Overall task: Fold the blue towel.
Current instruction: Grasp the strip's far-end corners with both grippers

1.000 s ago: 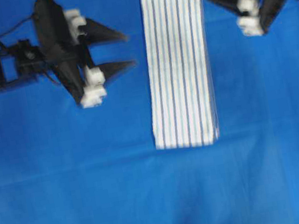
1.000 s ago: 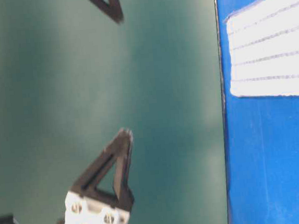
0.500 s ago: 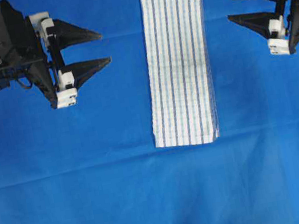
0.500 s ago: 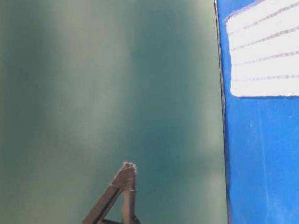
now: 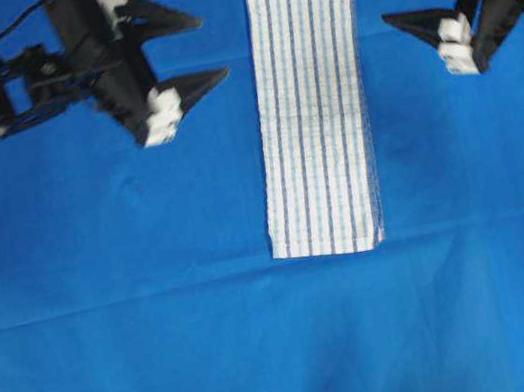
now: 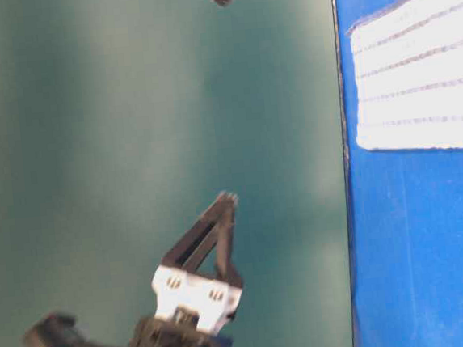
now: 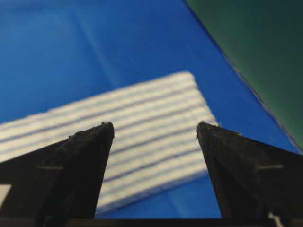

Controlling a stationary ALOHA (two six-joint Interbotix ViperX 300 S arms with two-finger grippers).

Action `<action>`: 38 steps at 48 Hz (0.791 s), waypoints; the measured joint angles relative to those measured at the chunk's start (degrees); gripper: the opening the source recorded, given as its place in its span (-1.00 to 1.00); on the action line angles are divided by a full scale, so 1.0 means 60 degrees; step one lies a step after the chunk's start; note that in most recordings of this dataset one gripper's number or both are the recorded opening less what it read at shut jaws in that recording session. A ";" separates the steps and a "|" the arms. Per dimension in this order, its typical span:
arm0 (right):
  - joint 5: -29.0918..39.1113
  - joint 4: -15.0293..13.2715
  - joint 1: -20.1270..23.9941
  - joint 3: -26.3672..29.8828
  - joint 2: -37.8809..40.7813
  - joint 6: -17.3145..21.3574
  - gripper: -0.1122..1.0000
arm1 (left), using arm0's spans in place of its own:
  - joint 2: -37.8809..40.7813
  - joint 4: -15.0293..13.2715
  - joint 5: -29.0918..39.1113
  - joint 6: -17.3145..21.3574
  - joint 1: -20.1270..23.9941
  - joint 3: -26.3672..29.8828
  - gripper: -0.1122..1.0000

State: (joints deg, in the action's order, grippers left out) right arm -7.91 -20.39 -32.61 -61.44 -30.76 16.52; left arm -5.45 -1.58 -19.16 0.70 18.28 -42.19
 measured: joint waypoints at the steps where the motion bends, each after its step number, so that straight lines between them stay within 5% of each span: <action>1: -0.0015 0.0000 -0.0088 0.0073 0.0146 0.0000 0.44 | 0.0146 0.0000 0.0000 0.0000 0.0088 0.0103 0.85; 25: -0.0308 -0.0117 -0.1641 0.1934 0.4805 -0.0132 0.44 | 0.3955 0.0000 0.0220 0.0000 0.1465 0.2505 0.85; 38: -0.0952 -0.0132 -0.2109 0.2344 0.6240 -0.0161 0.44 | 0.5142 0.0000 0.0718 0.0000 0.1875 0.3413 0.85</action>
State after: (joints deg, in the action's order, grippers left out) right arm -13.62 -21.18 -45.26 -47.37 6.68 15.56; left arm 25.40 -1.58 -14.85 0.70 29.53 -21.71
